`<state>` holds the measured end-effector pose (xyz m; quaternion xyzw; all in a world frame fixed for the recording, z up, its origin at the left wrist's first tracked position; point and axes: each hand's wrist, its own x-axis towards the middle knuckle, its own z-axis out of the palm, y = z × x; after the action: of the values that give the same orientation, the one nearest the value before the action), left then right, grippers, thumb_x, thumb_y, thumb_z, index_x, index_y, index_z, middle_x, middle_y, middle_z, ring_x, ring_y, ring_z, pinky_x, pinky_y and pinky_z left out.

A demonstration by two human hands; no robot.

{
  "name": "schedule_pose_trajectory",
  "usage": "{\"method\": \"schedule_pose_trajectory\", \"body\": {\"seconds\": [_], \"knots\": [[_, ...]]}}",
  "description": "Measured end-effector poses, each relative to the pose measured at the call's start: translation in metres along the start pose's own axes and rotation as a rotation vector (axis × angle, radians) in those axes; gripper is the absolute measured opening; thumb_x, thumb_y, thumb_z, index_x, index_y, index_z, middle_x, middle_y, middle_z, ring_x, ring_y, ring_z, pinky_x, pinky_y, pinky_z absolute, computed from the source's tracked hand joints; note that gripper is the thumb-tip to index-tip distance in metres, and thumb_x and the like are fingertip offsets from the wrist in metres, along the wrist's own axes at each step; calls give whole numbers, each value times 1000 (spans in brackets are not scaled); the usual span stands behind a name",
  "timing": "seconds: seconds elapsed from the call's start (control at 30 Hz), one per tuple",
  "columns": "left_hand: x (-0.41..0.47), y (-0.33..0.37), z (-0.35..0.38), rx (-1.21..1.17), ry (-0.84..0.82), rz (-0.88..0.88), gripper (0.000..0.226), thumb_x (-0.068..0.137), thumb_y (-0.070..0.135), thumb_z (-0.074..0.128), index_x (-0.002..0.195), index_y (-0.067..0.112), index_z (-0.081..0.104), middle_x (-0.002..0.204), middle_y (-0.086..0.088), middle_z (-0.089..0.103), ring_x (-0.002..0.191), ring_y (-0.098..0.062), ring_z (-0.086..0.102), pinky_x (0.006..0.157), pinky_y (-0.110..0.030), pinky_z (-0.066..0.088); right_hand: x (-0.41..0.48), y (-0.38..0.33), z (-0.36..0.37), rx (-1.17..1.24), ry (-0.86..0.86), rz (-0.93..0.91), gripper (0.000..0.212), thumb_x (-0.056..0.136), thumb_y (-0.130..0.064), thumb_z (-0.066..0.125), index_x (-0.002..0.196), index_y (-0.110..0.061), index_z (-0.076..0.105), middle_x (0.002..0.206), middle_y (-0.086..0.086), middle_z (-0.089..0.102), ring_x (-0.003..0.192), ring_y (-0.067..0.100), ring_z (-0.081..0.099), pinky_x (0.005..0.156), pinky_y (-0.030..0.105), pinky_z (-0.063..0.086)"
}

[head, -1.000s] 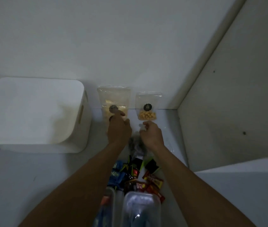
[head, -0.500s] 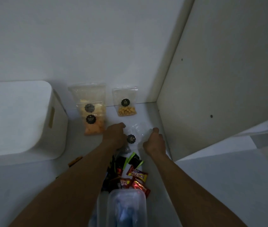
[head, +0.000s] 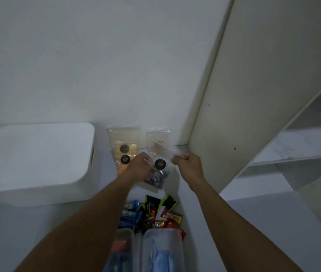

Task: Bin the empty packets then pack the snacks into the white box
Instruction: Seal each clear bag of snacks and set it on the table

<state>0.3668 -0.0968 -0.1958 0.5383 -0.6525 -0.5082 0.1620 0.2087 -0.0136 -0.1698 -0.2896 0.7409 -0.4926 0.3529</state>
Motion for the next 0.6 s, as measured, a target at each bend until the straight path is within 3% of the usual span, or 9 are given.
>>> {"method": "schedule_pose_trajectory", "body": {"seconds": [0.1, 0.2, 0.37, 0.6], "knots": [[-27, 25, -26, -65, -9, 19, 16, 91, 6, 60, 82, 17, 53, 75, -8, 58, 58, -17, 50, 46, -21, 39, -18, -32, -2, 61, -3, -102, 7, 85, -5, 70, 89, -10, 70, 86, 3, 68, 78, 13, 61, 74, 23, 46], [-51, 46, -53, -142, -33, 1, 19, 85, 1, 62, 92, 18, 56, 94, -18, 65, 72, -24, 59, 54, -27, 43, -37, -63, 1, 57, -36, -214, 10, 88, -5, 65, 82, -12, 70, 77, 4, 68, 72, 15, 61, 69, 27, 48], [-95, 101, -93, -227, -12, 159, 13, 91, 25, 66, 100, 15, 68, 92, -1, 68, 82, -17, 66, 59, -26, 47, -62, -118, -10, 30, -76, -310, 11, 87, -8, 65, 81, -15, 70, 76, 2, 69, 72, 15, 64, 67, 27, 51], [-138, 158, -143, -312, 24, 289, 22, 89, 31, 70, 98, 11, 74, 102, -3, 75, 92, -17, 73, 77, -36, 55, -91, -198, -27, 54, -130, -482, 13, 92, -19, 65, 90, -8, 71, 86, 7, 73, 78, 13, 68, 68, 29, 56]]}}
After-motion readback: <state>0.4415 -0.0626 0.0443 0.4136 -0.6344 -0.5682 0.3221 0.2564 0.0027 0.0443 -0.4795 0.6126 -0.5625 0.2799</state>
